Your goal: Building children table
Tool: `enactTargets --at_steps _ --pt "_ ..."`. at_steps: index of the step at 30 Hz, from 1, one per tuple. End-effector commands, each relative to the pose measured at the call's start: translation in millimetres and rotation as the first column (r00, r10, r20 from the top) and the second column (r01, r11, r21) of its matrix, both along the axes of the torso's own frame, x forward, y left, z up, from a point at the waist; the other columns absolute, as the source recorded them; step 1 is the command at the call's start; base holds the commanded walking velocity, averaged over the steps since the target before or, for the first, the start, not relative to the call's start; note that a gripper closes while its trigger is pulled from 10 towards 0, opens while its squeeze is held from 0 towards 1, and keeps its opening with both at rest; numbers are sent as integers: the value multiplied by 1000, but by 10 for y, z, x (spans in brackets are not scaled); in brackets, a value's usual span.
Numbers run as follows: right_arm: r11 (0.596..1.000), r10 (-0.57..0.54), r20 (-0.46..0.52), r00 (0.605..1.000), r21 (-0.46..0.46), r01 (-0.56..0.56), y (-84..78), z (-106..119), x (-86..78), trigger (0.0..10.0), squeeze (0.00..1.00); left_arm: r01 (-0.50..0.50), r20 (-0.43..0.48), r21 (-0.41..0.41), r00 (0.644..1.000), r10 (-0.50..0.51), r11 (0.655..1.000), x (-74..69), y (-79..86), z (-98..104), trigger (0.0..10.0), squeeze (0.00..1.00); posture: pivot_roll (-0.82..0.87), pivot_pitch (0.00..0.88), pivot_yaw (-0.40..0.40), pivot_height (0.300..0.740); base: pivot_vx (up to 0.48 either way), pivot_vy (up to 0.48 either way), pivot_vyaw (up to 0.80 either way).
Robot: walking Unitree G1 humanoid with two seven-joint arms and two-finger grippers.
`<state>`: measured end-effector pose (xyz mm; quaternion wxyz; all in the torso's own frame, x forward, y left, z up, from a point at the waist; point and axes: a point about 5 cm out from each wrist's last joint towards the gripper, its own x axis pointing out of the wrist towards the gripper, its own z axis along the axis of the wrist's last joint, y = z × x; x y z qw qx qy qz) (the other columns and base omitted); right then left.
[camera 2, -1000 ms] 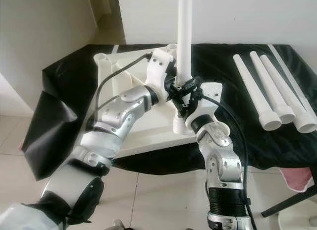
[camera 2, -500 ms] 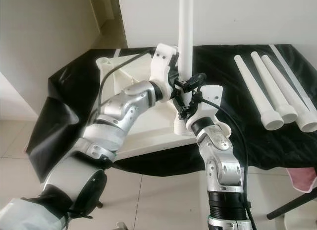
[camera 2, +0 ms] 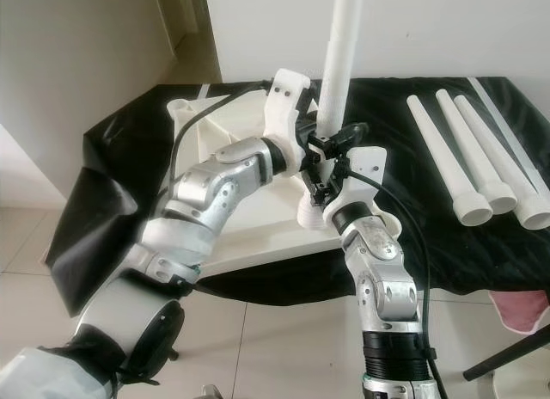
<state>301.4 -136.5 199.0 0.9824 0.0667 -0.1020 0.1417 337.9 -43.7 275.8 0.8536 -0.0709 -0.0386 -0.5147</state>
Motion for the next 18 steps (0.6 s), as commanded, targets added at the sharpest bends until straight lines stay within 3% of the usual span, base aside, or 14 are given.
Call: enactTargets --at_steps 1,18 --pt "999 26 -73 997 -25 -28 84 -119 33 10000 0 332 102 -8 939 -330 943 -262 -157 147 10000 0 -118 0 64 740 0 0 0" --pt "998 45 -76 996 -43 -49 138 -105 66 10000 0 349 134 -26 930 -343 937 -340 -174 286 10000 0 -116 0 52 740 0 0 0"
